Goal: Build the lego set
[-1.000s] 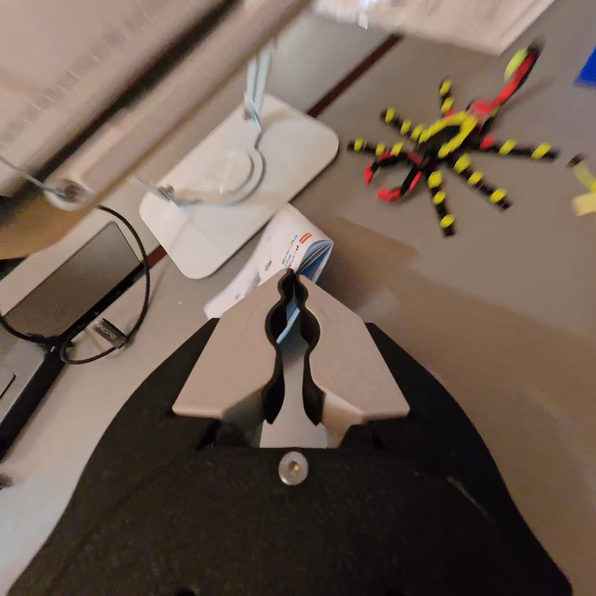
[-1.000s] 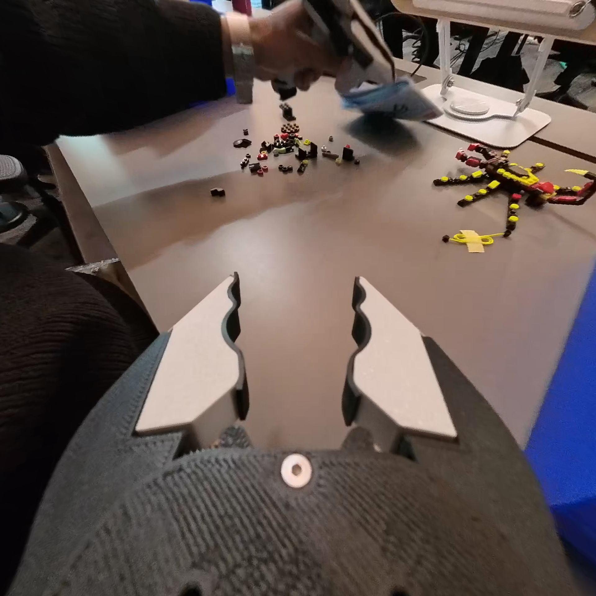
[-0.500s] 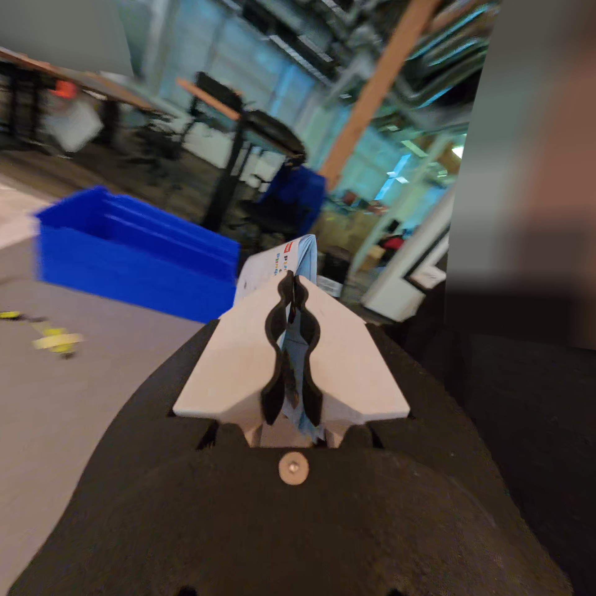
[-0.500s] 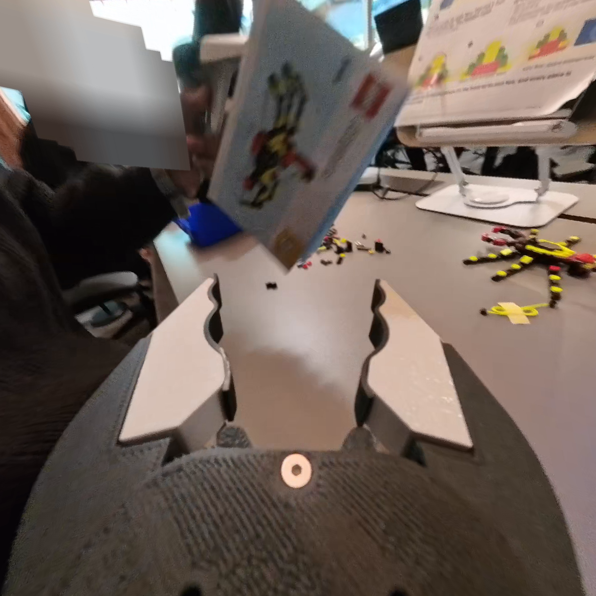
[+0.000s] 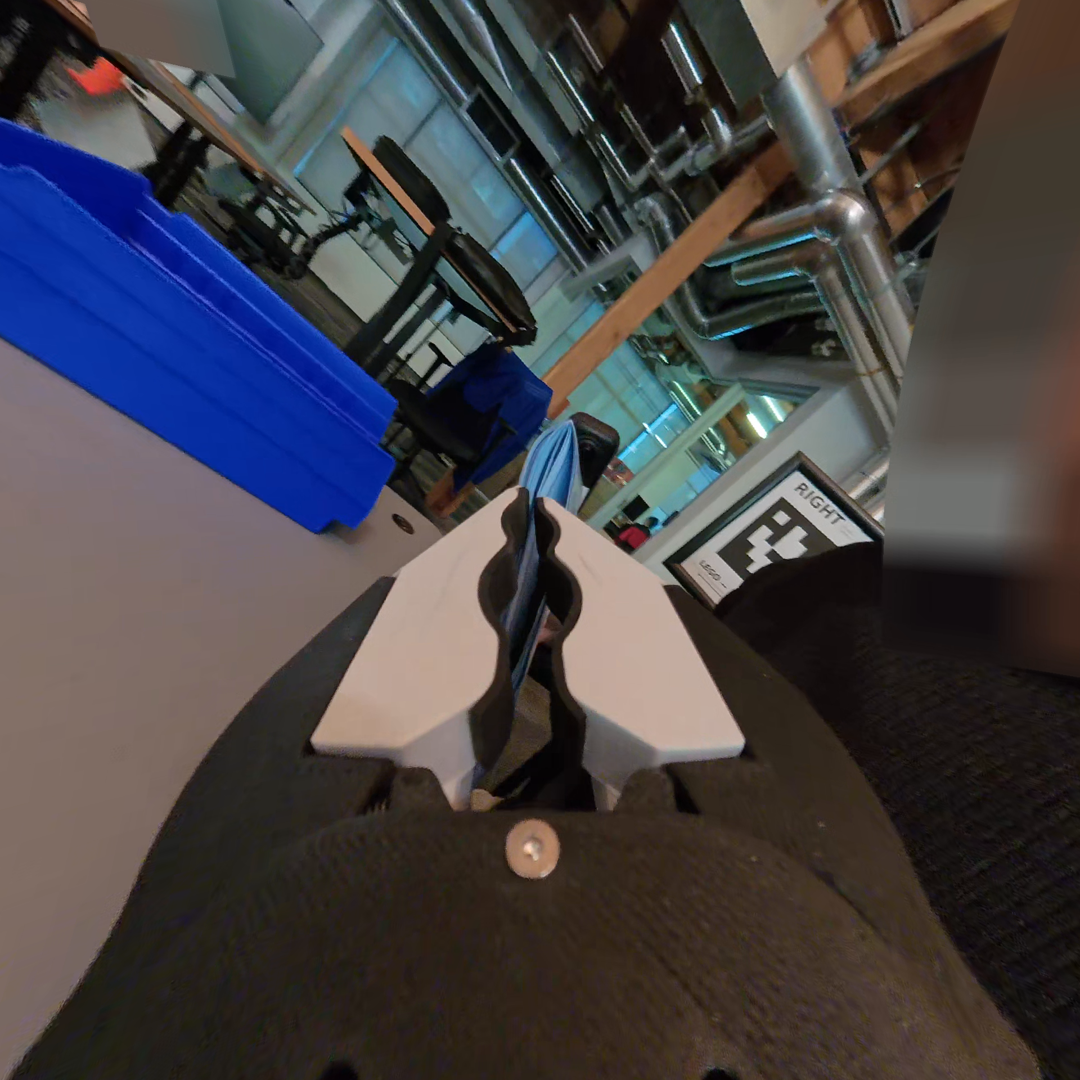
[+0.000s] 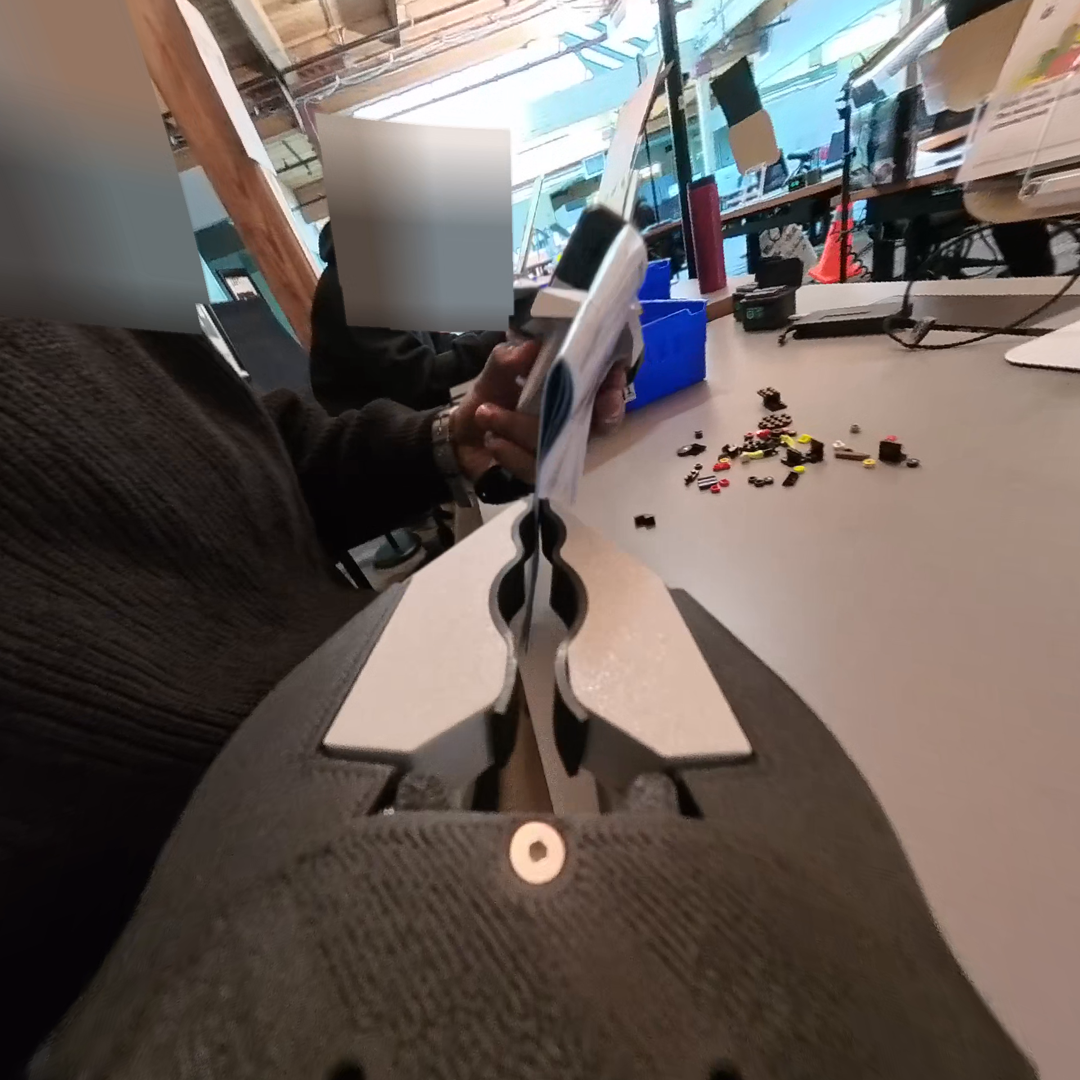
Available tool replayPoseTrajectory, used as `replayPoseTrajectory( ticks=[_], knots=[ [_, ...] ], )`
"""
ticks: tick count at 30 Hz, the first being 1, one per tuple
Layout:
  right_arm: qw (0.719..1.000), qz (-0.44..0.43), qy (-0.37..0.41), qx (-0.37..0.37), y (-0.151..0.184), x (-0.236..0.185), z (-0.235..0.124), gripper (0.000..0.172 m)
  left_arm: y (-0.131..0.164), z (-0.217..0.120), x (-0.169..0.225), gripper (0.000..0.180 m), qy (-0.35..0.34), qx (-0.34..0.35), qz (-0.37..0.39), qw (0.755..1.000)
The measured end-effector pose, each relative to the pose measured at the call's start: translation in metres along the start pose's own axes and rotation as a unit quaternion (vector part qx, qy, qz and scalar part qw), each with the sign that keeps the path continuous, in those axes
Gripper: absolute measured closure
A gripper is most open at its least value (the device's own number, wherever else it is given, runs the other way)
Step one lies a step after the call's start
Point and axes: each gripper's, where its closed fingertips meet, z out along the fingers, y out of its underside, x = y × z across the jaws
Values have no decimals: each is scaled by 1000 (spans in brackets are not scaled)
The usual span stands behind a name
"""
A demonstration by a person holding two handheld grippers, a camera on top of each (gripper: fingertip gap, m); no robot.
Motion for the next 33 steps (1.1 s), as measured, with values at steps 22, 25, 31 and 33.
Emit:
replayPoseTrajectory(
  ticks=[22,25,31,33],
  knots=[
    [876,-13,439,201,-156,185,-200,172,41,-58,-42,157,-160,-47,81,983],
    [883,-32,431,180,-161,185,-176,172,40,-62,-45,157,-170,-44,85,981],
    [895,-21,406,184,-168,168,-138,172,49,-64,-54,157,-172,-56,74,981],
    [888,-32,421,181,-169,166,-140,172,50,-65,-55,157,-171,-60,76,980]
  ],
)
